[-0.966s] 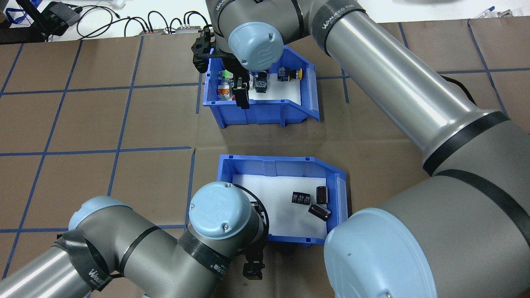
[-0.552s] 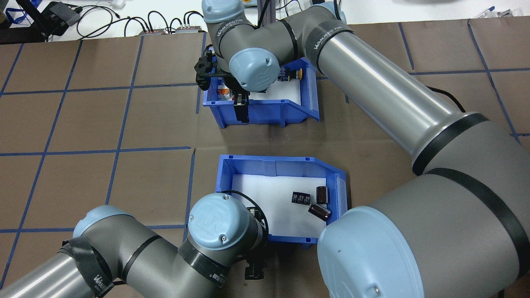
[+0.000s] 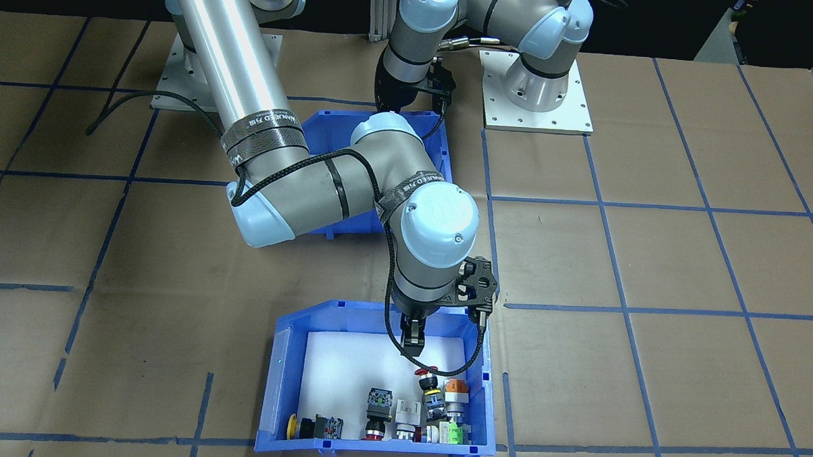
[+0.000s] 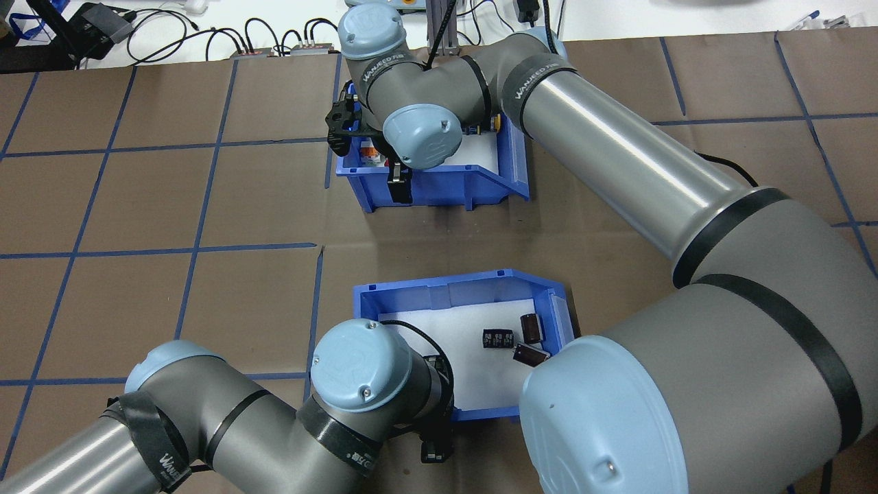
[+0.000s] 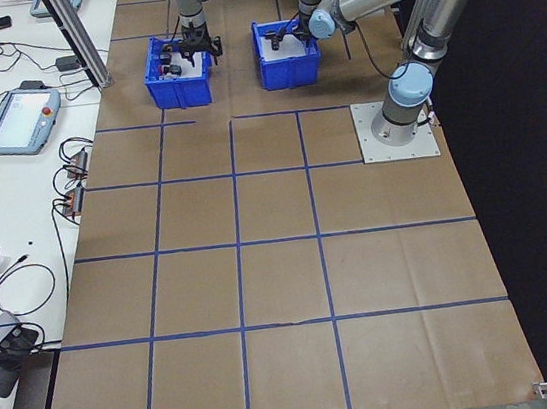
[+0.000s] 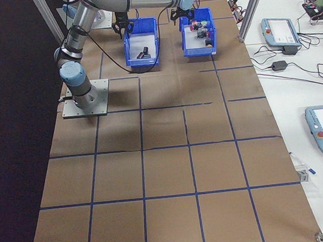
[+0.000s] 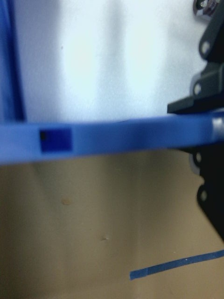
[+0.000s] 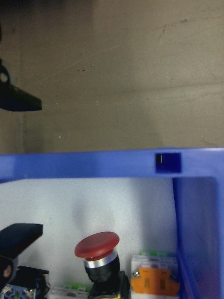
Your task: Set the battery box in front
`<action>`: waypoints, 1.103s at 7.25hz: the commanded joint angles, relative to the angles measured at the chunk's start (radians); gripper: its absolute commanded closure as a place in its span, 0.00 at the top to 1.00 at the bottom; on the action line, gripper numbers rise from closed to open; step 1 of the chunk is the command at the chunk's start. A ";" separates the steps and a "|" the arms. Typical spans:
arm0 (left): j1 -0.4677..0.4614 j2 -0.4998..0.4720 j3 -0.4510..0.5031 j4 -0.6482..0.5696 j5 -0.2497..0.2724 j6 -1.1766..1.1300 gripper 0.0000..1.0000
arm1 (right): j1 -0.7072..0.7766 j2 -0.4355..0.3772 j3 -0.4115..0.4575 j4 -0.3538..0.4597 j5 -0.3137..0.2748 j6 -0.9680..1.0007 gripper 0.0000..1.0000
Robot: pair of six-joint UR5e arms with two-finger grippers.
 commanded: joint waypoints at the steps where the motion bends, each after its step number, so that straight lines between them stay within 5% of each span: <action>1: 0.000 0.018 0.000 0.010 -0.019 0.009 0.00 | -0.002 -0.010 -0.011 0.005 -0.025 0.001 0.26; 3: 0.005 0.046 0.008 -0.007 -0.008 0.041 0.00 | -0.010 -0.023 -0.023 -0.001 -0.023 0.001 0.07; 5: 0.006 0.053 0.008 -0.009 0.055 0.047 0.00 | -0.018 -0.038 -0.052 0.001 -0.025 0.001 0.05; 8: 0.041 0.102 0.003 -0.031 0.061 0.095 0.00 | -0.106 -0.101 -0.037 0.027 -0.025 -0.015 0.05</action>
